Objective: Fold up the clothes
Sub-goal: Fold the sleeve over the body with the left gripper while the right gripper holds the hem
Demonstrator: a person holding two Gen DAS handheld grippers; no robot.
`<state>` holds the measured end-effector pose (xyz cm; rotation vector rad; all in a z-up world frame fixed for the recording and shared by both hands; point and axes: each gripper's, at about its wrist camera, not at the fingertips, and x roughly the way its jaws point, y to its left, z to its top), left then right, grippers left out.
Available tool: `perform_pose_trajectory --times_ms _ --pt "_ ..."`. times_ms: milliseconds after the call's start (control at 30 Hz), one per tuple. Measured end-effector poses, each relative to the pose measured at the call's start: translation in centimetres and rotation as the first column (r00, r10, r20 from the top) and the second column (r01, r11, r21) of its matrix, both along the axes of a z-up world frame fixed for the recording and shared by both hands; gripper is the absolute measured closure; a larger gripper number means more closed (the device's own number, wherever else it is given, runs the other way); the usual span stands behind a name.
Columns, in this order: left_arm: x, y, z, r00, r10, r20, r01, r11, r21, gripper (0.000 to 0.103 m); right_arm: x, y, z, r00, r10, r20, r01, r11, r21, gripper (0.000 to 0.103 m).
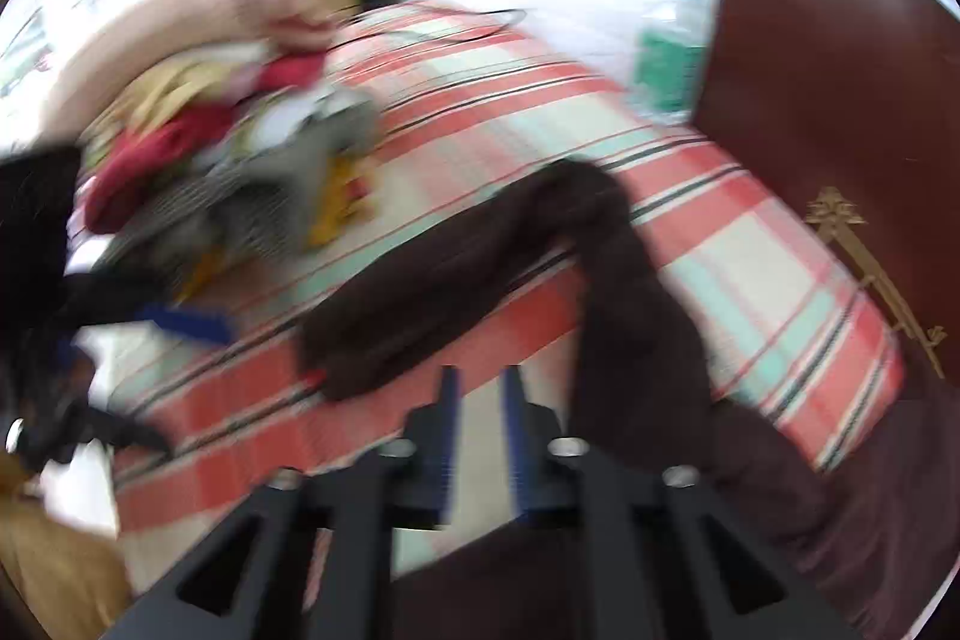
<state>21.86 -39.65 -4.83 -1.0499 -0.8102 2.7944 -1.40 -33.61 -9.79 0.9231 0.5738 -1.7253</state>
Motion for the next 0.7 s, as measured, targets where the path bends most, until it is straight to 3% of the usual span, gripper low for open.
perform_pose_trajectory --times_ms 33,100,267,300,333,433,500,567,700 --pt "0.0 0.1 -0.1 1.000 0.001 0.004 -0.001 1.000 0.007 0.034 -0.7 -0.7 0.3 1.000 -0.017 -0.010 0.017 1.000 -0.015 0.059" --pt "-0.1 0.4 -0.4 1.000 -0.001 0.012 0.001 1.000 0.000 0.034 -2.0 -2.8 0.9 0.994 -0.046 -0.095 0.045 0.999 -0.013 0.058" --pt "-0.4 1.1 -1.2 0.999 -0.016 0.034 0.015 1.000 0.021 0.034 -4.2 -8.3 -0.9 0.988 0.003 -0.151 0.019 0.989 0.143 0.059" --pt "-0.4 1.1 -1.3 0.999 -0.017 0.038 0.016 1.000 0.025 0.034 -4.6 -8.7 -1.5 0.993 0.009 -0.116 0.010 0.988 0.155 0.074" --pt "-0.4 1.1 -1.5 0.999 -0.019 0.039 0.018 0.999 0.031 0.034 -4.9 -8.7 -1.7 0.996 0.007 -0.087 0.007 0.987 0.159 0.099" --pt "-0.1 0.9 -1.8 0.999 -0.025 0.035 0.023 0.998 0.056 0.034 -3.7 -7.0 -0.7 0.999 0.003 -0.035 -0.001 0.997 0.077 0.098" --pt "0.2 0.5 -2.1 0.999 -0.029 0.030 0.026 0.996 0.080 0.034 -1.5 -5.1 0.3 0.997 0.044 -0.068 -0.041 0.998 0.046 0.098" --pt "0.3 0.3 -2.3 0.999 -0.031 0.027 0.028 0.995 0.098 0.033 0.4 -3.2 0.8 0.996 0.074 -0.045 -0.074 0.997 0.019 0.098" --pt "0.3 0.0 -2.8 0.999 -0.032 0.025 0.028 0.990 0.135 0.033 3.8 -0.5 -0.7 0.992 0.125 -0.003 -0.125 0.990 0.067 0.098"
